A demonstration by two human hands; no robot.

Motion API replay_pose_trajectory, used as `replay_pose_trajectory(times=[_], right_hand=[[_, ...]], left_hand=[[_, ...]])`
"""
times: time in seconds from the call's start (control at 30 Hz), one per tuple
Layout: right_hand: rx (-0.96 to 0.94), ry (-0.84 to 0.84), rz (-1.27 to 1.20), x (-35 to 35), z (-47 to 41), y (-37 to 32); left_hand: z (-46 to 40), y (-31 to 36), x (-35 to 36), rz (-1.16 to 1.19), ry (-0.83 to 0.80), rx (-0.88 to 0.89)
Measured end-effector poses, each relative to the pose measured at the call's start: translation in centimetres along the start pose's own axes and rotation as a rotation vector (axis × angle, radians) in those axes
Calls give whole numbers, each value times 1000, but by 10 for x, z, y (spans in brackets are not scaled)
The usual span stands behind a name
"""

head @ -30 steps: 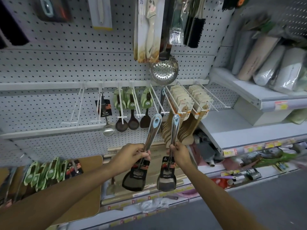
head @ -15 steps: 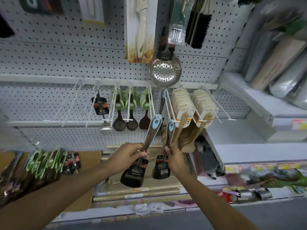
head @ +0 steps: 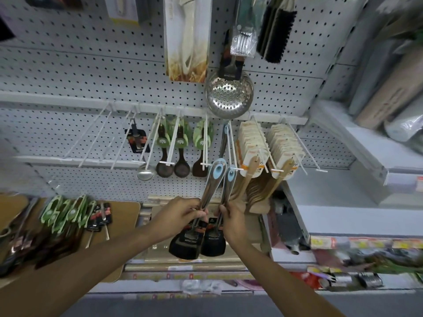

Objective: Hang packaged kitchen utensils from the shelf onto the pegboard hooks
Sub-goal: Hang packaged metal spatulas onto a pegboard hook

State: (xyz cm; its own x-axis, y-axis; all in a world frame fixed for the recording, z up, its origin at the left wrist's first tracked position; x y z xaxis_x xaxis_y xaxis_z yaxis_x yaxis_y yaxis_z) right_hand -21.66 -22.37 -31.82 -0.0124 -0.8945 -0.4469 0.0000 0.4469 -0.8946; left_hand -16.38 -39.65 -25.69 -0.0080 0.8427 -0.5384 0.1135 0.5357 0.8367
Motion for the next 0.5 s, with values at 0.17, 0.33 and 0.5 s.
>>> replay_pose_trajectory(times=[0.17, 0.33, 0.5], right_hand=[[103, -40, -45, 4, -23, -6], [50, -22, 37, 5, -57, -27], [74, -26, 75, 15, -96, -34]], left_hand=[[1, 0, 3, 28, 8, -17], [0, -1, 5, 22, 13, -22], [0, -7, 9, 32, 12, -25]])
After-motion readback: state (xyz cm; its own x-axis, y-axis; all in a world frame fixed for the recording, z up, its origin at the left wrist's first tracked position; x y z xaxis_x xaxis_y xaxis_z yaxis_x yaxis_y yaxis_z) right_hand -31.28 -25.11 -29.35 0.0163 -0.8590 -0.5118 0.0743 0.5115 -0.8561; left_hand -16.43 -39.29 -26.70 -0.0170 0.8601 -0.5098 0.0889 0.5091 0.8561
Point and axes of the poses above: each hand's wrist, its own z-axis away from the middle knuckle, its own x-axis out of the palm, y = z × x, the point moved 3 cm from there along -z, towards the middle knuckle, and after that the axes turned 10 degrees about y, right-handed, at the moved point
